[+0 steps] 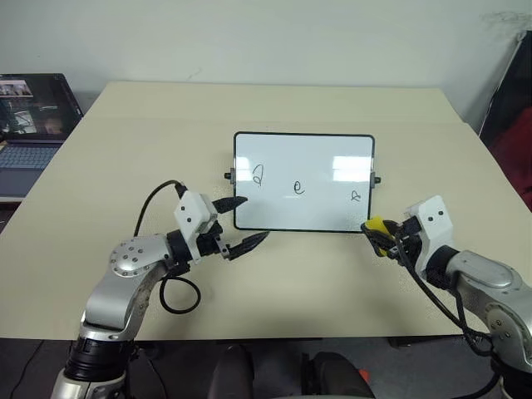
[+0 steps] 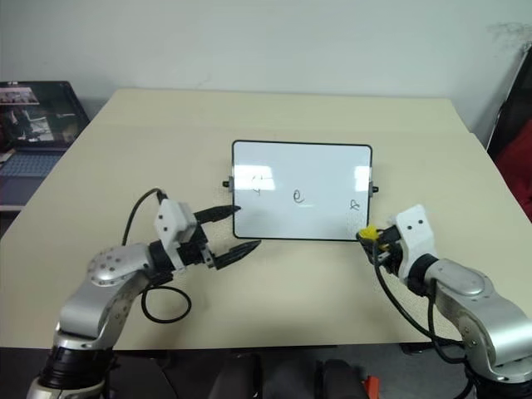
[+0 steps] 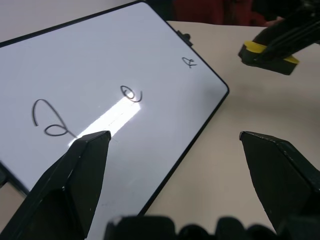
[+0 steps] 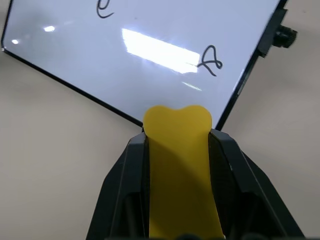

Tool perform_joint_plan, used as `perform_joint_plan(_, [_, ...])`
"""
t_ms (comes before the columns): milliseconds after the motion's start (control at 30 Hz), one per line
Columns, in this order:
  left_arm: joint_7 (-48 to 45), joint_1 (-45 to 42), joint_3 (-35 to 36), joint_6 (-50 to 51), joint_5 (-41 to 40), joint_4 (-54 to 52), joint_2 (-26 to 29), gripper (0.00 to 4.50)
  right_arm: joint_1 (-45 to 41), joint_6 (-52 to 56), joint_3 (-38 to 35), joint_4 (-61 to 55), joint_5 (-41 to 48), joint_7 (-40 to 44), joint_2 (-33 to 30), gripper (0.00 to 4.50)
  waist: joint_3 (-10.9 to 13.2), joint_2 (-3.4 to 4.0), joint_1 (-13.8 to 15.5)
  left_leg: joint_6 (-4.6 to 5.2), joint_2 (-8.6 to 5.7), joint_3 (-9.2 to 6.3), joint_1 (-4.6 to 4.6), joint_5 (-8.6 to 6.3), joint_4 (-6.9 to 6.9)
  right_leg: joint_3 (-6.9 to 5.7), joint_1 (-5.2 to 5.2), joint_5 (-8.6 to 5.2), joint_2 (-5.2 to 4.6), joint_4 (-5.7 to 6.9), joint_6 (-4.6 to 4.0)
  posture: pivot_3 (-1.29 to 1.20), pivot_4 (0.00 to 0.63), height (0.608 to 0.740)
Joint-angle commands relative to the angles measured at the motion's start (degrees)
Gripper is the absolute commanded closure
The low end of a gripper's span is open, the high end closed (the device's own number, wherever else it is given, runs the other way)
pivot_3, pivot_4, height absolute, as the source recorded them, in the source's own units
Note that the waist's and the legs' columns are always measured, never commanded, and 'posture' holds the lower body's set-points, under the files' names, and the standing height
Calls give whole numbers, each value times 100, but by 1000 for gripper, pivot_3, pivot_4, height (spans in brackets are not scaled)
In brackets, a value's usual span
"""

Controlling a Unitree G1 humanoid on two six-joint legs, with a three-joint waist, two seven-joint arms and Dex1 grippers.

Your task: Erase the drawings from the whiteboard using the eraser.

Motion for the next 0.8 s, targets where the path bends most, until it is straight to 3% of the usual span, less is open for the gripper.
perform_joint_plan(33, [289, 7, 235, 209, 7, -417, 119, 0, -290, -303, 118, 95, -77, 105, -93, 3243, 0, 0, -1, 0, -1, 0, 0, 0, 0, 1, -1, 0, 0, 2, 0, 0, 150, 740])
perform_joint_plan(400, [810, 37, 395, 587, 248, -518, 352, 0, -746, -1376, 670, 573, -330, 408, 66, 3245, 1, -1, 0, 0, -1, 0, -1, 0, 0, 5, -5, 7, -1, 0, -12, 0, 150, 740])
perform_joint_plan(800, [819, 188, 436, 551, 276, -505, 362, 0, -316, -1703, 733, 198, 319, 1570, -265, 3245, 1, -1, 2, 0, 0, 1, -1, 0, 0, 3, -4, 11, -2, 0, -20, 0, 150, 740])
